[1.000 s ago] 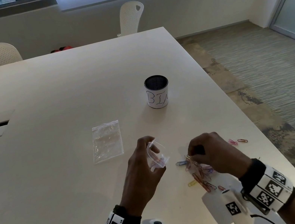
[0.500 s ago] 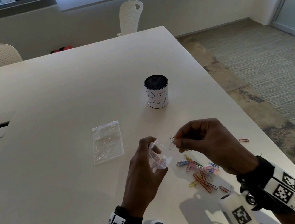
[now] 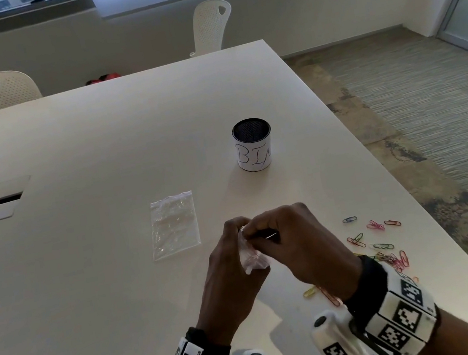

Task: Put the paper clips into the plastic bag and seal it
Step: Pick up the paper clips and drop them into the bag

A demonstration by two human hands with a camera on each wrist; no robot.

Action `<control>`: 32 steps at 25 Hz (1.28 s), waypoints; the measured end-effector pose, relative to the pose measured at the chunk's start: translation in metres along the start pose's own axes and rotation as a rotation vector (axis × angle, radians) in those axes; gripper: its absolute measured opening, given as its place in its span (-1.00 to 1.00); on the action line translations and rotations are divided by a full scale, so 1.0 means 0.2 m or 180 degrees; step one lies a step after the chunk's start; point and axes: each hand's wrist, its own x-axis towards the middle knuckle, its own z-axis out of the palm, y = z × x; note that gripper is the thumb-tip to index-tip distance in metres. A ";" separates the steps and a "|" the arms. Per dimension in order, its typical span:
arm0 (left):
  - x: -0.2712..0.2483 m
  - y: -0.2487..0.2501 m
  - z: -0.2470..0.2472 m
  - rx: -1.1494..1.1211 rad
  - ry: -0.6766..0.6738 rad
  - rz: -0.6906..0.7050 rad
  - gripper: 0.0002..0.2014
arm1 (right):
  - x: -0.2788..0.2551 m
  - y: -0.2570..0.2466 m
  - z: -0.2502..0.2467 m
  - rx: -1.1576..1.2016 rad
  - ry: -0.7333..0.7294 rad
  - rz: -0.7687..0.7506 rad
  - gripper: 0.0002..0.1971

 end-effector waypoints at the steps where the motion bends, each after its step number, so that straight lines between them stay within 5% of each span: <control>1: 0.00 0.00 0.00 0.0036 0.0009 -0.0019 -0.44 | 0.00 0.00 -0.02 -0.0001 0.0017 -0.0036 -0.84; 10: 0.00 -0.01 -0.01 0.0102 0.0049 -0.0008 -0.43 | -0.08 0.21 -0.27 -0.0376 0.0052 0.0184 -0.85; 13: 0.00 -0.01 0.00 0.0126 0.0029 -0.0024 -0.40 | -0.13 0.29 -0.28 -0.0724 -0.0582 0.0258 -0.80; 18: 0.00 -0.01 0.01 0.0207 -0.0001 -0.0017 -0.38 | -0.15 0.34 -0.19 -0.1137 -0.1628 0.0026 -0.41; 25: 0.00 -0.01 0.01 0.0182 0.0044 -0.0007 -0.39 | -0.16 0.42 -0.20 -0.1393 -0.1628 -0.0396 -0.86; 27: 0.00 -0.02 0.01 0.0177 0.0037 -0.0010 -0.39 | -0.18 0.41 -0.23 -0.1392 -0.1590 -0.0251 -0.74; 32: 0.00 -0.02 0.01 0.0142 0.0039 -0.0059 -0.39 | -0.24 0.39 -0.29 -0.1901 -0.1915 0.0042 -0.07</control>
